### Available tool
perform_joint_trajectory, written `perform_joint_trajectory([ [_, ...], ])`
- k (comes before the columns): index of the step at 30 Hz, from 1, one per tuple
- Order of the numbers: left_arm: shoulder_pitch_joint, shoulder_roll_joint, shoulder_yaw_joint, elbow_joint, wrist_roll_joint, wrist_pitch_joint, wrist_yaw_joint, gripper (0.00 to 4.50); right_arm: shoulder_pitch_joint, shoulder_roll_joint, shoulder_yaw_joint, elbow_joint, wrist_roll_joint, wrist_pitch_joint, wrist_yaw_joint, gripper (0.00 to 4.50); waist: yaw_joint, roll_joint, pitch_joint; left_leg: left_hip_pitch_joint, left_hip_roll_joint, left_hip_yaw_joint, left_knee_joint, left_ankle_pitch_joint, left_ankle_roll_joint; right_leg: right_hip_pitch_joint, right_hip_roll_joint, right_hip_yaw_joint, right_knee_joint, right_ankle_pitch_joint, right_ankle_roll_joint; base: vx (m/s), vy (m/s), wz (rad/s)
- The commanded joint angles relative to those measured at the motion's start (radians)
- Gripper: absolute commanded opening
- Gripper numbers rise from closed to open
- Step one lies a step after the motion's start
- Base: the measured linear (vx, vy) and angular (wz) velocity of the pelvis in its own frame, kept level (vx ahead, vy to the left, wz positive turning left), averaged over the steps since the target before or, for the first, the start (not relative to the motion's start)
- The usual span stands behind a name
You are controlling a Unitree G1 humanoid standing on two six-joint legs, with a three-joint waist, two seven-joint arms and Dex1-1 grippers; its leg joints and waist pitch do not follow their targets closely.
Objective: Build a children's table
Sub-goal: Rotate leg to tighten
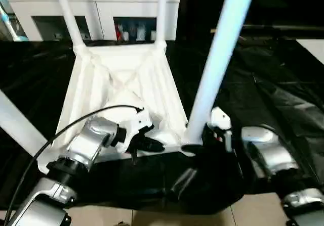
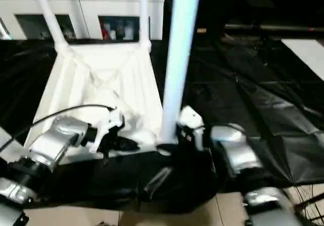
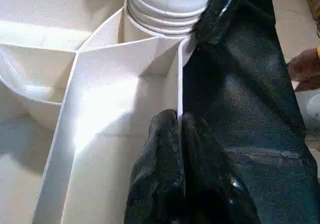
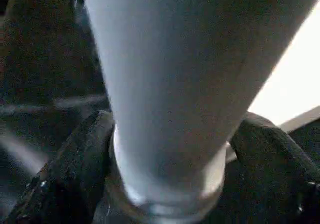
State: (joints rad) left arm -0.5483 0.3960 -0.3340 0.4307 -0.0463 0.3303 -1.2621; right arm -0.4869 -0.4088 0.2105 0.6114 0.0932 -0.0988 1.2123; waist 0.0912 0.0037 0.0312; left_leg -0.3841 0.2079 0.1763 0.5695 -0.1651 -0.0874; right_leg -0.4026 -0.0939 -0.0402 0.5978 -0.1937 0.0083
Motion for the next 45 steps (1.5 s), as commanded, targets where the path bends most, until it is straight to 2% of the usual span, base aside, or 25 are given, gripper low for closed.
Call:
perform_joint_trajectory([
  [1, 0.015, 0.001, -0.042, -0.014, -0.005, 0.023, -0.032, 0.0, 0.006, -0.012, 0.022, -0.025, -0.015, 0.004, 0.021, 3.82, -0.004, -0.004, -0.052, 0.017, 0.017, 0.008, -0.061, -0.207, 0.078, 0.05, -0.03, 0.022, -0.054, -0.058, -0.252, 0.0, 0.0, 0.0],
  [5, 0.012, -0.001, -0.042, -0.017, -0.005, 0.03, -0.03, 0.0, -0.011, 0.0, 0.011, -0.008, -0.01, 0.011, 0.002, 3.82, -0.005, -0.004, -0.055, 0.017, 0.016, 0.007, -0.058, -0.175, 0.085, 0.051, -0.029, 0.021, -0.05, -0.024, -0.26, 0.0, 0.0, 0.0],
  [9, 0.01, -0.006, -0.041, -0.022, -0.003, 0.039, -0.028, 0.0, -0.023, 0.01, 0.001, -0.005, 0.009, 0.026, -0.006, 3.36, -0.004, -0.004, -0.057, 0.017, 0.015, 0.008, -0.054, -0.154, 0.098, 0.051, -0.027, 0.02, -0.045, 0.015, -0.274, 0.0, 0.0, 0.0],
  [16, 0.013, -0.003, -0.043, -0.024, -0.002, 0.045, -0.029, 0.0, -0.012, 0.009, 0.001, -0.016, 0.013, 0.043, 0.015, 2.75, -0.003, -0.005, -0.058, 0.018, 0.015, 0.008, -0.051, -0.15, 0.101, 0.053, -0.027, 0.019, -0.043, 0.023, -0.276, 0.0, 0.0, 0.0],
  [26, 0.018, -0.001, -0.043, -0.03, -0.002, 0.051, -0.03, 0.0, -0.001, 0.012, 0.002, -0.021, 0.017, 0.049, 0.013, 2.67, -0.002, -0.005, -0.059, 0.017, 0.014, 0.007, -0.049, -0.147, 0.103, 0.054, -0.027, 0.019, -0.041, 0.024, -0.278, 0.0, 0.0, 0.0],
  [29, 0.016, -0.013, -0.032, -0.019, 0.0, 0.046, -0.003, 0.0, 0.001, 0.039, -0.02, -0.007, 0.03, 0.064, -0.033, 2.67, -0.003, -0.004, -0.059, 0.016, 0.014, 0.008, -0.049, -0.149, 0.102, 0.053, -0.027, 0.02, -0.041, 0.02, -0.279, 0.0, 0.0, 0.0],
  [32, 0.005, -0.042, -0.011, 0.016, 0.007, 0.04, 0.06, 0.0, -0.009, 0.083, -0.052, 0.037, 0.033, 0.076, -0.132, 2.67, -0.008, -0.003, -0.053, 0.017, 0.014, 0.007, -0.053, -0.198, 0.082, 0.048, -0.029, 0.021, -0.048, -0.055, -0.267, 0.0, 0.0, 0.0],
  [33, -0.011, -0.079, 0.012, 0.065, 0.019, 0.029, 0.143, 0.0, -0.025, 0.135, -0.087, 0.091, 0.032, 0.084, -0.26, 2.67, -0.009, -0.001, -0.05, 0.018, 0.013, 0.006, -0.056, -0.237, 0.061, 0.046, -0.031, 0.022, -0.055, -0.117, -0.257, 0.0, 0.0, 0.0],
  [34, -0.02, -0.099, 0.024, 0.094, 0.027, 0.021, 0.191, 0.0, -0.034, 0.164, -0.105, 0.122, 0.028, 0.082, -0.337, 2.67, -0.016, -0.002, -0.046, 0.018, 0.012, 0.004, -0.062, -0.276, 0.032, 0.044, -0.032, 0.022, -0.062, -0.192, -0.239, 0.0, 0.0, 0.0],
  [35, -0.024, -0.108, 0.029, 0.105, 0.029, 0.022, 0.211, 0.0, -0.038, 0.176, -0.111, 0.135, 0.025, 0.081, -0.369, 2.67, -0.018, -0.003, -0.045, 0.019, 0.011, 0.001, -0.064, -0.3, 0.018, 0.045, -0.033, 0.021, -0.064, -0.236, -0.227, -0.05, -0.002, -0.05],
  [36, -0.033, -0.129, 0.037, 0.129, 0.036, 0.025, 0.256, 0.0, -0.047, 0.207, -0.125, 0.163, 0.022, 0.079, -0.441, 2.67, -0.025, -0.003, -0.045, 0.017, 0.009, -0.003, -0.068, -0.324, 0.0, 0.047, -0.034, 0.019, -0.068, -0.3, -0.199, 0.0, 0.0, 0.0],
  [37, -0.034, -0.131, 0.038, 0.131, 0.037, 0.025, 0.259, 0.0, -0.048, 0.209, -0.126, 0.166, 0.022, 0.079, -0.447, 2.67, -0.027, -0.002, -0.046, 0.02, 0.009, -0.003, -0.068, -0.333, -0.005, 0.043, -0.034, 0.02, -0.071, -0.316, -0.19, -0.065, -0.004, -0.07],
  [38, -0.048, -0.162, 0.05, 0.163, 0.044, 0.033, 0.326, 0.0, -0.065, 0.249, -0.141, 0.208, 0.014, 0.076, -0.559, 2.67, -0.04, -0.001, -0.04, 0.02, 0.007, -0.006, -0.07, -0.375, -0.013, 0.037, -0.032, 0.019, -0.079, -0.369, -0.174, 0.0, 0.0, 0.0],
  [40, -0.065, -0.2, 0.066, 0.202, 0.053, 0.038, 0.41, 0.0, -0.087, 0.296, -0.159, 0.26, 0.001, 0.07, -0.698, 2.67, -0.044, 0.001, -0.041, 0.019, 0.005, -0.008, -0.072, -0.389, -0.019, 0.038, -0.032, 0.018, -0.08, -0.394, -0.162, 0.0, 0.0, 0.0],
  [42, -0.083, -0.241, 0.08, 0.247, 0.065, 0.035, 0.496, 0.0, -0.118, 0.344, -0.185, 0.324, -0.004, 0.063, -0.839, 2.67, -0.049, 0.0, -0.039, 0.027, 0.003, -0.009, -0.07, -0.425, -0.023, 0.027, -0.033, 0.018, -0.091, -0.455, -0.145, 0.0, 0.0, 0.0],
  [43, -0.105, -0.284, 0.095, 0.303, 0.08, 0.017, 0.588, 0.0, -0.152, 0.394, -0.215, 0.394, -0.013, 0.049, -0.983, 2.67, -0.053, 0.005, -0.038, 0.031, 0.002, -0.009, -0.069, -0.436, -0.029, 0.019, -0.034, 0.018, -0.096, -0.479, -0.141, 0.0, 0.0, 0.0],
  [45, -0.119, -0.309, 0.089, 0.339, 0.098, 0.001, 0.635, 0.0, -0.179, 0.438, -0.243, 0.444, -0.002, 0.038, -1.079, 2.67, -0.053, 0.003, -0.039, 0.033, 0.001, -0.013, -0.071, -0.455, -0.033, 0.021, -0.033, 0.014, -0.099, -0.505, -0.126, 0.0, 0.0, 0.0],
])
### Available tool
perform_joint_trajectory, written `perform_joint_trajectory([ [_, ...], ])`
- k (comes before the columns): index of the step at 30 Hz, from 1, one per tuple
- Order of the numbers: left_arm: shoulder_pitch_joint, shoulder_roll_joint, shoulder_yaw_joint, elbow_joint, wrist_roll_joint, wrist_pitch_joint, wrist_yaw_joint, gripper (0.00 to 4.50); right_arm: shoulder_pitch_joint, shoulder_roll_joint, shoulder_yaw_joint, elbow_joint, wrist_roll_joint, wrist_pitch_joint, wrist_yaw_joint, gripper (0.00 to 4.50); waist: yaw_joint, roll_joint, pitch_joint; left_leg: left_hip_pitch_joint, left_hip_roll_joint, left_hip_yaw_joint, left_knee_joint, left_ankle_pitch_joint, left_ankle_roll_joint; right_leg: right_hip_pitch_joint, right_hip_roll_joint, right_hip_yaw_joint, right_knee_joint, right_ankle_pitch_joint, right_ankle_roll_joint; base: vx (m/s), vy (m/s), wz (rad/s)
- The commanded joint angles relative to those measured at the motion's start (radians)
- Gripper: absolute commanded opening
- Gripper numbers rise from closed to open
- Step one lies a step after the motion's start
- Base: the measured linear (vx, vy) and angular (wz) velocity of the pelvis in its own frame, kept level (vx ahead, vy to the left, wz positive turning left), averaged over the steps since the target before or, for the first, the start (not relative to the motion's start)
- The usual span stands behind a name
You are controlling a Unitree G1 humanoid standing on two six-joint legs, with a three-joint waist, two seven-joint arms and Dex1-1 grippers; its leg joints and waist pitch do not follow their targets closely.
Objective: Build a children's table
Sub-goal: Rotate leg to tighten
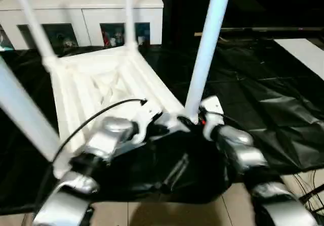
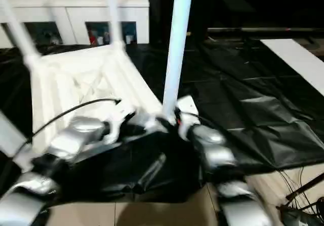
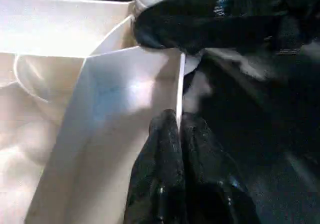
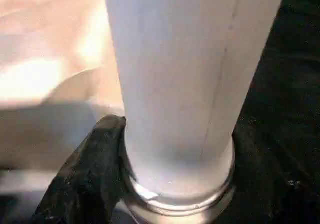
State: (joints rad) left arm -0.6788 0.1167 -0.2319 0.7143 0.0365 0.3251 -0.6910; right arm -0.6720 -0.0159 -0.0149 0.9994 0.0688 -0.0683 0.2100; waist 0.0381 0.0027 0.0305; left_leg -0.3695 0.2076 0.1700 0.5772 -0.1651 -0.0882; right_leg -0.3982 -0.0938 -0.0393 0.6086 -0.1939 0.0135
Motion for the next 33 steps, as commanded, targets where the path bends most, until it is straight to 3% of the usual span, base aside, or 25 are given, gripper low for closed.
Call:
perform_joint_trajectory([
  [1, 0.004, -0.039, -0.022, 0.072, 0.026, -0.009, 0.077, 0.0, -0.011, 0.079, -0.025, 0.085, 0.024, 0.009, -0.129, 2.67, 0.001, 0.005, -0.04, 0.019, 0.002, -0.007, -0.079, -0.468, -0.026, 0.013, -0.034, 0.013, -0.113, -0.506, -0.119, 0.0, 0.0, 0.0],
  [4, -0.001, -0.041, -0.028, 0.079, 0.034, -0.018, 0.075, 0.0, -0.023, 0.116, 0.002, 0.101, 0.013, 0.0, -0.079, 2.67, -0.001, 0.001, -0.04, 0.012, 0.004, -0.009, -0.085, -0.483, -0.019, 0.016, -0.03, 0.012, -0.111, -0.478, -0.11, 0.0, 0.0, 0.0],
  [7, -0.004, -0.032, -0.033, 0.088, 0.042, -0.033, 0.062, 0.0, -0.024, 0.134, -0.023, 0.1, 0.036, -0.036, -0.028, 3.37, 0.0, 0.0, -0.043, 0.009, 0.006, -0.009, -0.089, -0.473, -0.012, 0.02, -0.031, 0.013, -0.108, -0.425, -0.124, 0.0, 0.0, 0.0],
  [11, -0.005, -0.023, -0.03, 0.107, 0.052, -0.057, 0.046, 0.0, -0.041, 0.139, -0.038, 0.134, 0.031, -0.083, -0.032, 3.64, -0.003, 0.003, -0.042, 0.005, 0.007, -0.008, -0.092, -0.458, -0.009, 0.023, -0.032, 0.013, -0.105, -0.384, -0.143, 0.0, 0.0, 0.0],
  [14, 0.0, -0.013, -0.035, 0.097, 0.053, -0.06, 0.03, 0.0, -0.044, 0.132, -0.036, 0.129, 0.029, -0.092, -0.027, 3.86, -0.002, -0.001, -0.04, 0.011, 0.006, -0.004, -0.09, -0.477, -0.002, 0.017, -0.033, 0.016, -0.109, -0.407, -0.149, 0.0, 0.0, 0.0],
  [18, 0.025, 0.019, -0.047, 0.045, 0.044, -0.057, -0.04, 0.0, -0.047, 0.082, -0.008, 0.105, -0.017, -0.107, 0.003, 4.15, -0.002, -0.003, -0.041, 0.007, 0.006, -0.005, -0.091, -0.459, 0.002, 0.02, -0.036, 0.017, -0.11, -0.43, -0.138, 0.0, 0.0, 0.0],
  [19, 0.031, 0.028, -0.05, 0.032, 0.043, -0.055, -0.06, 0.0, -0.046, 0.066, 0.001, 0.098, -0.03, -0.114, 0.022, 4.15, -0.003, -0.004, -0.043, -0.001, 0.006, -0.004, -0.092, -0.427, 0.006, 0.026, -0.035, 0.017, -0.105, -0.395, -0.144, 0.0, 0.0, 0.0],
  [22, 0.052, 0.06, -0.054, -0.002, 0.034, -0.058, -0.122, 0.0, -0.032, 0.013, 0.031, 0.067, -0.053, -0.129, 0.102, 4.15, 0.001, -0.008, -0.046, 0.002, 0.009, 0.001, -0.088, -0.384, 0.015, 0.028, -0.033, 0.018, -0.1, -0.327, -0.164, 0.0, 0.0, 0.0],
  [25, 0.073, 0.095, -0.06, -0.036, 0.017, -0.061, -0.196, 0.0, -0.009, -0.037, 0.063, 0.018, -0.051, -0.124, 0.258, 4.15, 0.007, -0.008, -0.049, 0.002, 0.01, 0.01, -0.08, -0.323, 0.048, 0.033, -0.032, 0.022, -0.089, -0.211, -0.206, 0.05, -0.005, 0.03],
  [26, 0.092, 0.123, -0.071, -0.065, 0.001, -0.072, -0.267, 0.0, 0.015, -0.072, 0.087, -0.031, -0.033, -0.11, 0.404, 4.15, 0.011, -0.004, -0.053, 0.0, 0.013, 0.01, -0.076, -0.268, 0.067, 0.039, -0.031, 0.021, -0.08, -0.122, -0.23, 0.067, -0.007, 0.03],
  [28, 0.121, 0.154, -0.087, -0.115, -0.028, -0.082, -0.361, 0.0, 0.038, -0.103, 0.108, -0.085, -0.005, -0.095, 0.544, 4.15, 0.012, -0.005, -0.057, -0.002, 0.012, 0.011, -0.072, -0.224, 0.087, 0.043, -0.028, 0.021, -0.069, -0.039, -0.25, 0.037, -0.003, 0.01],
  [29, 0.146, 0.178, -0.099, -0.161, -0.056, -0.079, -0.433, 0.0, 0.055, -0.127, 0.125, -0.124, 0.013, -0.086, 0.643, 4.15, 0.017, -0.006, -0.062, 0.001, 0.011, 0.012, -0.064, -0.169, 0.117, 0.049, -0.026, 0.019, -0.059, 0.06, -0.274, 0.07, -0.005, 0.01],
  [31, 0.164, 0.197, -0.106, -0.204, -0.074, -0.054, -0.478, 0.0, 0.067, -0.157, 0.144, -0.153, 0.02, -0.077, 0.719, 4.15, 0.024, -0.002, -0.06, 0.001, 0.014, 0.015, -0.062, -0.132, 0.142, 0.049, -0.027, 0.017, -0.053, 0.124, -0.301, 0.057, -0.007, 0.01],
  [33, 0.181, 0.224, -0.116, -0.247, -0.086, -0.029, -0.523, 0.0, 0.084, -0.198, 0.169, -0.195, 0.029, -0.062, 0.81, 4.15, 0.031, -0.002, -0.058, 0.005, 0.019, 0.017, -0.063, -0.137, 0.143, 0.049, -0.025, 0.013, -0.052, 0.099, -0.31, 0.0, 0.0, 0.0],
])
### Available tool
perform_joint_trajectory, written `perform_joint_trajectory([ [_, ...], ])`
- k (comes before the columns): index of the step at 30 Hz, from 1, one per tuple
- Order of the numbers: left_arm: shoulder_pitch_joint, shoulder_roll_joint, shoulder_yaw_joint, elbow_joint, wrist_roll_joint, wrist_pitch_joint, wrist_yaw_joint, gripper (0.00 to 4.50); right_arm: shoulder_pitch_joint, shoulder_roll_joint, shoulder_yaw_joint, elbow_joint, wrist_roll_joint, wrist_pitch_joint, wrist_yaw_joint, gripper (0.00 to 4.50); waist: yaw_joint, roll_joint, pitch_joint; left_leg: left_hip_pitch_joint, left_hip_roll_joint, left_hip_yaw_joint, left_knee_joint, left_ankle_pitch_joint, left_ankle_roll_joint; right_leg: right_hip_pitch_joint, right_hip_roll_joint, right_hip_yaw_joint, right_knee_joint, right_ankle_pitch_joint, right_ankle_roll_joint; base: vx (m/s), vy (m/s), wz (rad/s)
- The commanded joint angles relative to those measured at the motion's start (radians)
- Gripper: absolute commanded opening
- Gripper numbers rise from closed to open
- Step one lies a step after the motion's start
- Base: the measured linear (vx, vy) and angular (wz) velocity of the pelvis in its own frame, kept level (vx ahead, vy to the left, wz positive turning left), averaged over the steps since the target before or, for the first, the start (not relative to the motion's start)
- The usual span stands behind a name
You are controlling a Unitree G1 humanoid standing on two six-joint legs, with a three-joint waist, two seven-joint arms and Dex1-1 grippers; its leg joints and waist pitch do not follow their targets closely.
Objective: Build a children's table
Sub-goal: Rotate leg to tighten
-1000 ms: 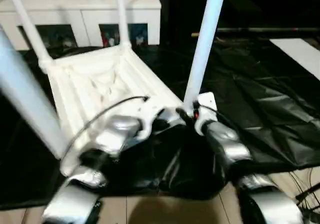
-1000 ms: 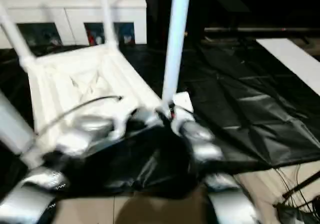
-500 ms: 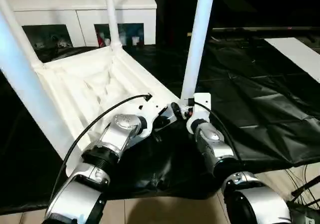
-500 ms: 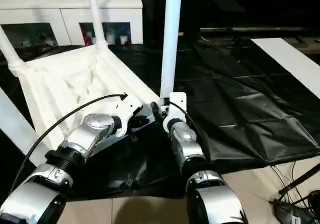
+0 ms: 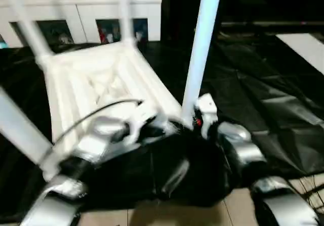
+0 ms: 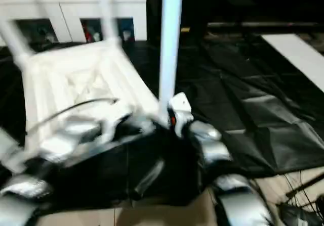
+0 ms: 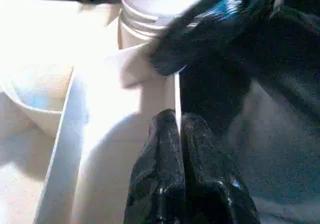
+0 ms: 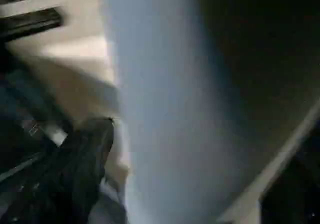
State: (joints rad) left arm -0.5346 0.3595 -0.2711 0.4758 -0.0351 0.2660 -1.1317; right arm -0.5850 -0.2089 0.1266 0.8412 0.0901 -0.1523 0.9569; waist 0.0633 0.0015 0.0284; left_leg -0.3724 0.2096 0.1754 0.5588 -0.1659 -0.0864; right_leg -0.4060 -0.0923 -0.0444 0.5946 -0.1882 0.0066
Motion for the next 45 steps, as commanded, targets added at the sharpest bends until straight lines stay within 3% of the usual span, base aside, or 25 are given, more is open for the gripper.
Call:
perform_joint_trajectory([
  [1, 0.042, -0.008, -0.082, -0.023, -0.017, 0.037, -0.099, 0.0, 0.005, -0.022, 0.037, -0.056, 0.013, 0.028, 0.1, 4.15, 0.007, 0.0, -0.053, 0.008, 0.017, 0.013, -0.047, -0.153, 0.132, 0.053, -0.027, 0.019, -0.041, 0.053, -0.3, 0.0, 0.0, 0.0],
  [7, 0.068, 0.054, -0.098, -0.079, -0.034, 0.084, -0.179, 0.0, 0.038, -0.129, 0.075, -0.141, 0.004, 0.076, 0.275, 4.15, 0.022, -0.003, -0.044, 0.014, 0.02, 0.011, -0.058, -0.262, 0.069, 0.047, -0.03, 0.026, -0.057, -0.148, -0.253, 0.0, 0.0, 0.0],
  [11, 0.068, 0.061, -0.096, -0.095, -0.033, 0.1, -0.185, 0.0, 0.036, -0.156, 0.08, -0.151, 0.0, 0.093, 0.296, 4.15, 0.024, -0.002, -0.047, 0.014, 0.017, 0.01, -0.058, -0.245, 0.055, 0.048, -0.032, 0.028, -0.057, -0.14, -0.244, 0.0, 0.0, 0.0],
  [16, 0.058, 0.056, -0.098, -0.09, -0.027, 0.103, -0.18, 0.0, 0.031, -0.155, 0.079, -0.152, -0.004, 0.11, 0.286, 4.01, 0.024, -0.002, -0.05, 0.012, 0.014, 0.01, -0.052, -0.194, 0.072, 0.051, -0.028, 0.025, -0.049, -0.054, -0.26, 0.0, 0.0, 0.0],
  [30, 0.058, 0.061, -0.096, -0.092, -0.023, 0.109, -0.171, 0.0, 0.02, -0.147, 0.084, -0.13, -0.024, 0.132, 0.263, 2.81, 0.021, -0.004, -0.049, 0.012, 0.014, 0.008, -0.053, -0.233, 0.056, 0.051, -0.03, 0.026, -0.054, -0.131, -0.246, 0.0, 0.0, 0.0],
  [38, 0.055, 0.063, -0.092, -0.088, -0.024, 0.11, -0.165, 0.0, 0.018, -0.137, 0.076, -0.126, -0.014, 0.138, 0.253, 2.69, 0.021, -0.005, -0.049, 0.012, 0.014, 0.009, -0.052, -0.223, 0.059, 0.05, -0.029, 0.026, -0.052, -0.11, -0.251, 0.0, 0.0, 0.0],
  [41, 0.043, 0.043, -0.083, -0.064, -0.01, 0.093, -0.119, 0.0, 0.005, -0.09, 0.027, -0.088, -0.001, 0.14, 0.128, 2.69, 0.02, -0.002, -0.049, 0.012, 0.014, 0.008, -0.053, -0.228, 0.057, 0.049, -0.03, 0.026, -0.053, -0.124, -0.248, 0.0, 0.0, 0.0],
  [45, 0.001, -0.024, -0.044, 0.027, 0.008, 0.071, 0.015, 0.0, -0.005, -0.01, -0.019, -0.031, -0.009, 0.15, -0.095, 2.68, 0.003, -0.003, -0.042, 0.015, 0.009, 0.004, -0.061, -0.302, 0.008, 0.043, -0.032, 0.029, -0.066, -0.258, -0.213, 0.0, 0.0, 0.0],
])
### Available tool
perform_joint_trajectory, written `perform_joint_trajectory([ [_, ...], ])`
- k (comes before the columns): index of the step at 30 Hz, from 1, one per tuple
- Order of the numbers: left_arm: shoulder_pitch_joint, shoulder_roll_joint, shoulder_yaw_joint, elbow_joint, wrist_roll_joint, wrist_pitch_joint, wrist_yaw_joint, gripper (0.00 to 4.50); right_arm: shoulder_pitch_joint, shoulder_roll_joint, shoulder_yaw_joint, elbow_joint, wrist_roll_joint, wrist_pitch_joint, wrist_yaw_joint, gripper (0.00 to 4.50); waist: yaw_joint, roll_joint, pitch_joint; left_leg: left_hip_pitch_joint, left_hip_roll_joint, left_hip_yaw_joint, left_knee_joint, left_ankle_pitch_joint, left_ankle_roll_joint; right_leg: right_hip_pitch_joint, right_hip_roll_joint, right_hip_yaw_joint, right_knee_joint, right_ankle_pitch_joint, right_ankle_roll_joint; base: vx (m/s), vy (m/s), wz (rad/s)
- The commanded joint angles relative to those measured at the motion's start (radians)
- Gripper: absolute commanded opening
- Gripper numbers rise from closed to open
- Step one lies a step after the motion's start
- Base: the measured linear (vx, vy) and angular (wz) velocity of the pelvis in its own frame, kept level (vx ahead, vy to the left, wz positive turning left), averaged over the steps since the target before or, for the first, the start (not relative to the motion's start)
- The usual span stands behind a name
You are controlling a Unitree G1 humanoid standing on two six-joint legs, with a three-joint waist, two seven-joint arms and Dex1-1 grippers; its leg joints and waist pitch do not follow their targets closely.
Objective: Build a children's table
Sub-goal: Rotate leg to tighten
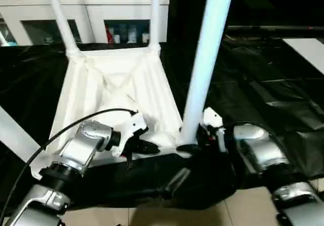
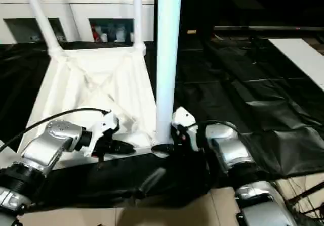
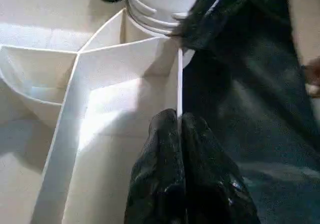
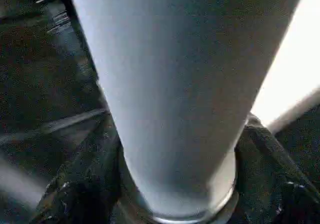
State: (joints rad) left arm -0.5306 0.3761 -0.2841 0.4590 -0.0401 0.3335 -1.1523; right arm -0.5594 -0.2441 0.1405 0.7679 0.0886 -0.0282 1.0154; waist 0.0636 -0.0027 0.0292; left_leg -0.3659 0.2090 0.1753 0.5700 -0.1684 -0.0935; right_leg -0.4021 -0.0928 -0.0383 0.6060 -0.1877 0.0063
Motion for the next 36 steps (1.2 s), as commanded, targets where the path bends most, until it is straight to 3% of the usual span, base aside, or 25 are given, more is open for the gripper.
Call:
perform_joint_trajectory([
  [1, -0.012, -0.055, -0.026, 0.064, 0.018, -0.001, 0.062, 0.0, -0.032, 0.044, -0.042, 0.053, -0.006, 0.035, -0.198, 2.68, -0.001, 0.003, -0.042, 0.009, 0.008, 0.004, -0.072, -0.311, 0.01, 0.036, -0.031, 0.024, -0.079, -0.275, -0.209, 0.0, 0.0, 0.0],
  [4, -0.051, -0.123, -0.01, 0.137, 0.037, -0.006, 0.181, 0.0, -0.042, 0.136, -0.08, 0.104, -0.002, 0.067, -0.399, 2.67, -0.012, 0.003, -0.043, 0.007, 0.006, -0.003, -0.076, -0.341, -0.009, 0.036, -0.033, 0.021, -0.086, -0.34, -0.175, 0.0, 0.0, 0.0],
  [9, -0.131, -0.259, 0.029, 0.278, 0.077, -0.019, 0.445, 0.0, -0.113, 0.27, -0.168, 0.267, 0.009, 0.051, -0.795, 2.67, -0.016, 0.009, -0.041, 0.016, 0.005, -0.004, -0.075, -0.388, -0.026, 0.024, -0.033, 0.021, -0.096, -0.396, -0.163, 0.0, 0.0, 0.0],
  [11, -0.149, -0.289, 0.032, 0.317, 0.087, -0.036, 0.487, 0.0, -0.135, 0.306, -0.2, 0.309, 0.028, 0.033, -0.87, 2.67, -0.017, 0.013, -0.041, 0.018, 0.003, -0.005, -0.076, -0.412, -0.027, 0.022, -0.032, 0.019, -0.101, -0.422, -0.147, 0.0, 0.0, 0.0],
  [12, -0.154, -0.297, 0.032, 0.327, 0.089, -0.041, 0.497, 0.0, -0.142, 0.317, -0.211, 0.32, 0.038, 0.032, -0.886, 2.67, -0.016, 0.01, -0.041, 0.017, 0.002, -0.006, -0.076, -0.429, -0.025, 0.02, -0.031, 0.018, -0.103, -0.428, -0.139, 0.0, 0.0, 0.0],
  [14, -0.156, -0.305, 0.023, 0.336, 0.096, -0.056, 0.498, 0.0, -0.151, 0.33, -0.197, 0.336, 0.013, 0.021, -0.909, 2.67, -0.013, 0.01, -0.04, 0.015, 0.004, -0.008, -0.079, -0.443, -0.019, 0.02, -0.031, 0.017, -0.104, -0.423, -0.13, 0.0, 0.0, 0.0],
  [16, -0.155, -0.304, 0.018, 0.334, 0.098, -0.058, 0.491, 0.0, -0.153, 0.334, -0.188, 0.338, 0.0, 0.017, -0.909, 2.67, -0.012, 0.01, -0.042, 0.01, 0.005, -0.01, -0.083, -0.432, -0.018, 0.026, -0.03, 0.016, -0.1, -0.389, -0.131, 0.0, 0.0, 0.0],
  [20, -0.14, -0.284, 0.002, 0.344, 0.121, -0.087, 0.445, 0.0, -0.171, 0.343, -0.187, 0.358, -0.023, -0.045, -0.866, 2.67, -0.012, 0.011, -0.043, 0.009, 0.006, -0.007, -0.083, -0.43, -0.012, 0.025, -0.031, 0.018, -0.1, -0.35, -0.148, 0.0, 0.0, 0.0],
  [23, -0.14, -0.28, 0.001, 0.348, 0.121, -0.093, 0.436, 0.0, -0.169, 0.342, -0.19, 0.351, -0.02, -0.065, -0.851, 3.37, -0.012, 0.01, -0.041, 0.01, 0.005, -0.006, -0.084, -0.436, -0.008, 0.026, -0.033, 0.018, -0.101, -0.365, -0.147, 0.0, 0.0, 0.0],
  [28, -0.137, -0.27, -0.004, 0.343, 0.12, -0.099, 0.409, 0.0, -0.156, 0.328, -0.178, 0.31, -0.022, -0.108, -0.817, 3.55, -0.009, 0.006, -0.042, 0.008, 0.006, -0.004, -0.084, -0.408, 0.006, 0.027, -0.034, 0.02, -0.102, -0.364, -0.146, 0.0, 0.0, 0.0],
  [29, -0.135, -0.264, -0.005, 0.341, 0.12, -0.102, 0.398, 0.0, -0.144, 0.309, -0.169, 0.28, -0.025, -0.119, -0.784, 3.8, -0.008, 0.006, -0.041, 0.006, 0.006, -0.003, -0.084, -0.395, 0.01, 0.029, -0.034, 0.02, -0.102, -0.362, -0.146, 0.0, 0.0, 0.0],
  [33, -0.129, -0.25, -0.002, 0.34, 0.126, -0.115, 0.378, 0.0, -0.096, 0.243, -0.133, 0.185, -0.034, -0.121, -0.623, 3.89, -0.003, 0.008, -0.044, 0.001, 0.009, 0.0, -0.082, -0.339, 0.029, 0.037, -0.033, 0.02, -0.097, -0.285, -0.163, 0.0, 0.0, 0.0],
  [36, -0.121, -0.225, -0.003, 0.334, 0.128, -0.131, 0.346, 0.0, -0.003, 0.118, -0.087, 0.025, -0.006, -0.081, -0.388, 3.89, 0.004, 0.008, -0.046, -0.002, 0.009, 0.002, -0.077, -0.287, 0.056, 0.046, -0.031, 0.02, -0.09, -0.197, -0.175, 0.0, 0.0, 0.0],
])
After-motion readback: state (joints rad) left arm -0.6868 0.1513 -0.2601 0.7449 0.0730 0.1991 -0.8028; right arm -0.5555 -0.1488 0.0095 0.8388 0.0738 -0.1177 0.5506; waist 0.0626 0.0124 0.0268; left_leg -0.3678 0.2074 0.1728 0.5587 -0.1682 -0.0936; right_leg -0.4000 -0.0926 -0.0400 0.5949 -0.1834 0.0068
